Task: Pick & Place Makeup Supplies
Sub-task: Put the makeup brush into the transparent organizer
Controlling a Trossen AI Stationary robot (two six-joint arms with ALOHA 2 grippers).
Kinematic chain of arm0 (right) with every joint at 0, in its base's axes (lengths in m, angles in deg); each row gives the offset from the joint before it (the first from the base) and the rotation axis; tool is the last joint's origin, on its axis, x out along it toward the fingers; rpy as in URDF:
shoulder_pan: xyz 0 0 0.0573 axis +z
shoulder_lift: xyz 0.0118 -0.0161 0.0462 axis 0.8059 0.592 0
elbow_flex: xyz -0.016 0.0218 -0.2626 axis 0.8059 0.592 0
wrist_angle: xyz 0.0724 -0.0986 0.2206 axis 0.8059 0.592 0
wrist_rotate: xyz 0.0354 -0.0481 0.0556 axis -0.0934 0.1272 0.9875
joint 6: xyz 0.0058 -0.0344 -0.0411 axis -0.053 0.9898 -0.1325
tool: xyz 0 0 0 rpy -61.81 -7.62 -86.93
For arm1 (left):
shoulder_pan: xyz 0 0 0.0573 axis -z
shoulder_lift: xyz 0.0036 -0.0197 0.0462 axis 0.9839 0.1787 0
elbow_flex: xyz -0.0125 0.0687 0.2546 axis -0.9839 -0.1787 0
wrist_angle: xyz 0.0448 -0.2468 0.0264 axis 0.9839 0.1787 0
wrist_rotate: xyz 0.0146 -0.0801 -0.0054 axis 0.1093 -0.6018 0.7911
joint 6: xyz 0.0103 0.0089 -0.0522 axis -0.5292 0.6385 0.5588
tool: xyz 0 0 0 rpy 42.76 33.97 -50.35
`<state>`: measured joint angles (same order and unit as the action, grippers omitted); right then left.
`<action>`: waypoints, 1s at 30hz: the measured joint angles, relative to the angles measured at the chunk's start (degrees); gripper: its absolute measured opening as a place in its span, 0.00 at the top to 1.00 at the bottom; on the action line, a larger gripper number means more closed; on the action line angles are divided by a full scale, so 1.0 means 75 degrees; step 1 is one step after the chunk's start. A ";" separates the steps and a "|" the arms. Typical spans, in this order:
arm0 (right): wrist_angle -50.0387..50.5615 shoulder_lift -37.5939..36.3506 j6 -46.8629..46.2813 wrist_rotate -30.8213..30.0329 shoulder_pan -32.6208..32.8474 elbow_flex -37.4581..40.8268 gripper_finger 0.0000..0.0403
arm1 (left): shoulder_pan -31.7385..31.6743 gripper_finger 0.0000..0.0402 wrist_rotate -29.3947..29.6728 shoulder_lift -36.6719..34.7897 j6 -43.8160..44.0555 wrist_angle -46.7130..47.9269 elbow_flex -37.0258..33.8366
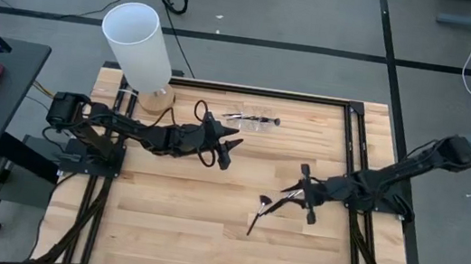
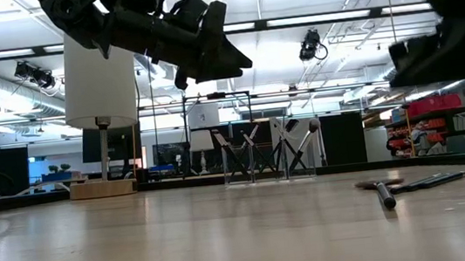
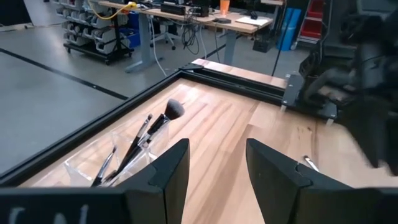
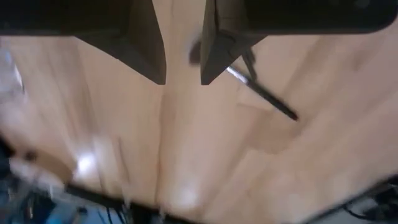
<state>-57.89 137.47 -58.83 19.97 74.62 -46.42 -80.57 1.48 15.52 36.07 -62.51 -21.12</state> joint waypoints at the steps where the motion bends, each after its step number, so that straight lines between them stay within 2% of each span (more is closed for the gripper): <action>1: 0.0059 0.0000 -0.0213 0.0062 -0.0123 0.0046 0.74 | 0.0000 0.59 0.0001 0.0000 -0.0002 -0.0015 0.0000; 6: 0.0653 0.0049 -0.1480 0.0549 -0.0610 0.0064 0.73 | 0.0003 0.59 -0.0002 -0.0001 0.0022 -0.0004 0.0000; 11: 0.0784 0.0475 -0.1986 0.0687 -0.0668 0.0065 0.66 | 0.0003 0.59 -0.0002 0.0000 0.0024 0.0034 0.0000; 19: 0.0489 0.1776 -0.1553 0.0851 -0.0617 0.0068 0.54 | 0.0003 0.59 -0.0003 -0.0001 0.0027 0.0046 0.0000; 30: -0.1113 0.3735 -0.1163 0.0872 -0.0617 0.0051 0.56 | 0.0003 0.59 -0.0005 -0.0001 0.0027 0.0043 0.0000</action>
<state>-66.24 165.48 -67.56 26.51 69.99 -46.03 -80.55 1.44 15.52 36.27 -62.18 -21.12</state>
